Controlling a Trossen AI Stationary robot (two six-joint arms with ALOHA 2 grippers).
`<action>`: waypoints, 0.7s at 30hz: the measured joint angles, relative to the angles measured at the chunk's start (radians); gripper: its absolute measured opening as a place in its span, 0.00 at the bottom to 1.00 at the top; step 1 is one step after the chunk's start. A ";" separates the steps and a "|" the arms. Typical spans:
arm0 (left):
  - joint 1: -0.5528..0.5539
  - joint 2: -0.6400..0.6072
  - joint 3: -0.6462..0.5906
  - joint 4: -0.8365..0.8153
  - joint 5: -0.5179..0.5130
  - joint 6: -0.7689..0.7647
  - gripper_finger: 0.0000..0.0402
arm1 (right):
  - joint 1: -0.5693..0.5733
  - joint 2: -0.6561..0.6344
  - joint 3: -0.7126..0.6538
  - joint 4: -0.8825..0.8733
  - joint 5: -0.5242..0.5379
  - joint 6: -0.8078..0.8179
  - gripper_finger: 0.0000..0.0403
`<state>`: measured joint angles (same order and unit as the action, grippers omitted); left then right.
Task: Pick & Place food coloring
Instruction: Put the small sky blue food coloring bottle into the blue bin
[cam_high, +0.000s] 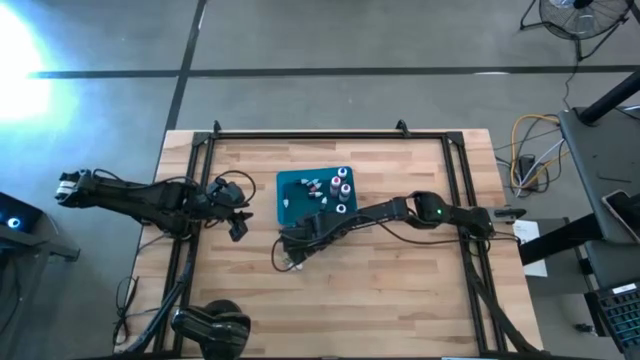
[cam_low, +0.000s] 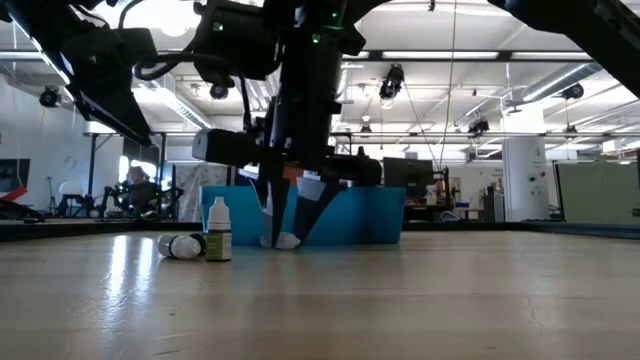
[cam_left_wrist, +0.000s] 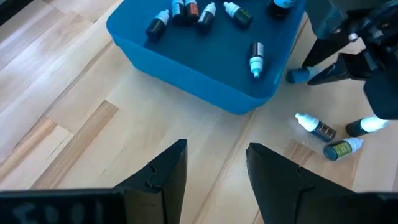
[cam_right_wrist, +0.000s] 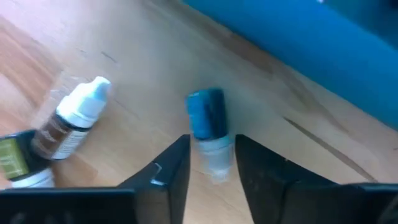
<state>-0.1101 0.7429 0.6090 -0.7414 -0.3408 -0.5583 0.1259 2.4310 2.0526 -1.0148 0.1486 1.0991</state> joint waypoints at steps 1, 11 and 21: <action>0.000 0.000 0.000 0.000 0.000 0.000 0.35 | -0.001 0.000 -0.001 -0.002 -0.008 0.000 0.26; 0.000 0.000 -0.001 -0.001 0.000 0.000 0.35 | 0.000 0.000 -0.002 -0.001 -0.023 -0.002 0.15; 0.000 0.000 -0.001 -0.002 0.000 0.001 0.35 | 0.001 -0.059 0.025 -0.037 -0.021 -0.030 0.14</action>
<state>-0.1101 0.7429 0.6079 -0.7431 -0.3408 -0.5577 0.1268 2.3718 2.0775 -1.0519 0.1281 1.0696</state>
